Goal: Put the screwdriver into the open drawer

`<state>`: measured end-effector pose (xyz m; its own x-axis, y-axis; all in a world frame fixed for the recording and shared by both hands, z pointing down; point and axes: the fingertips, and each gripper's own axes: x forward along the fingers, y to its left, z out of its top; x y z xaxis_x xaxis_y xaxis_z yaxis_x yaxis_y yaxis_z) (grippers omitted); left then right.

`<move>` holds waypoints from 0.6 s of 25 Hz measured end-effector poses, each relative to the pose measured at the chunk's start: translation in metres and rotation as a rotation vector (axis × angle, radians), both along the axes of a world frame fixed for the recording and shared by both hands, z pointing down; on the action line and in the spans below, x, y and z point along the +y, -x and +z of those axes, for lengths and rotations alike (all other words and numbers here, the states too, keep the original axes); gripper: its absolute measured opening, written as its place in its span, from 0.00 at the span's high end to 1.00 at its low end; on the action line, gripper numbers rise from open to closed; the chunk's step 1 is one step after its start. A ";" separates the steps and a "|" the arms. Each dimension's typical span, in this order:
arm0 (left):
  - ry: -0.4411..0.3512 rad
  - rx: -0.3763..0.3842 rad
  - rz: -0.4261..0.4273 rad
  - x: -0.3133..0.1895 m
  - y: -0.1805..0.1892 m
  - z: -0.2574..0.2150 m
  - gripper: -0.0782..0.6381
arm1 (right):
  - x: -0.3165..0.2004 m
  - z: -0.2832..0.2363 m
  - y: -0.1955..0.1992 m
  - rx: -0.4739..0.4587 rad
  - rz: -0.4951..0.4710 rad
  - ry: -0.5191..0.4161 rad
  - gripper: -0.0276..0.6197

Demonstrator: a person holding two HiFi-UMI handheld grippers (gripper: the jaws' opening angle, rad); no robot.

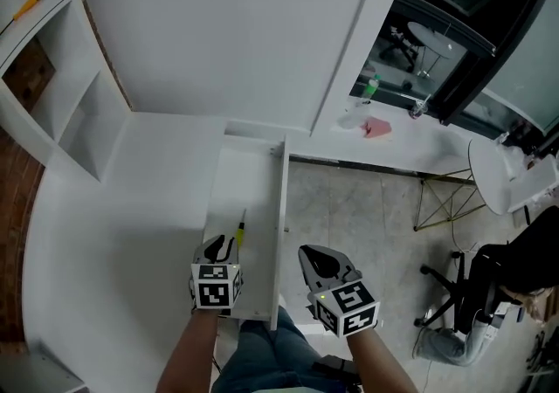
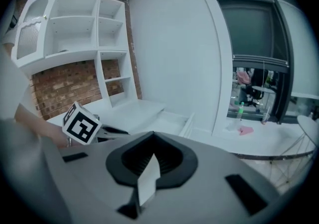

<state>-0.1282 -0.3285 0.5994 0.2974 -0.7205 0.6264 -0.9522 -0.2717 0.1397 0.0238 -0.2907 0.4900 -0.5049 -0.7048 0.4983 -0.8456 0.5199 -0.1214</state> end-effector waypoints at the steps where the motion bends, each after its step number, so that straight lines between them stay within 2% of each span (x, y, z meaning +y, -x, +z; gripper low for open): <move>1: -0.034 0.010 0.000 0.003 0.004 -0.013 0.85 | 0.003 -0.007 0.000 -0.005 0.005 -0.004 0.94; 4: -0.125 0.046 0.010 0.015 0.014 -0.044 0.87 | 0.014 -0.023 0.004 -0.003 0.014 -0.023 0.94; 9: -0.236 0.121 -0.051 0.039 0.046 -0.091 0.87 | 0.026 -0.046 0.018 0.018 0.026 -0.140 0.94; 15: -0.353 0.132 -0.066 0.067 0.058 -0.142 0.87 | 0.040 -0.091 0.029 0.011 -0.002 -0.297 0.94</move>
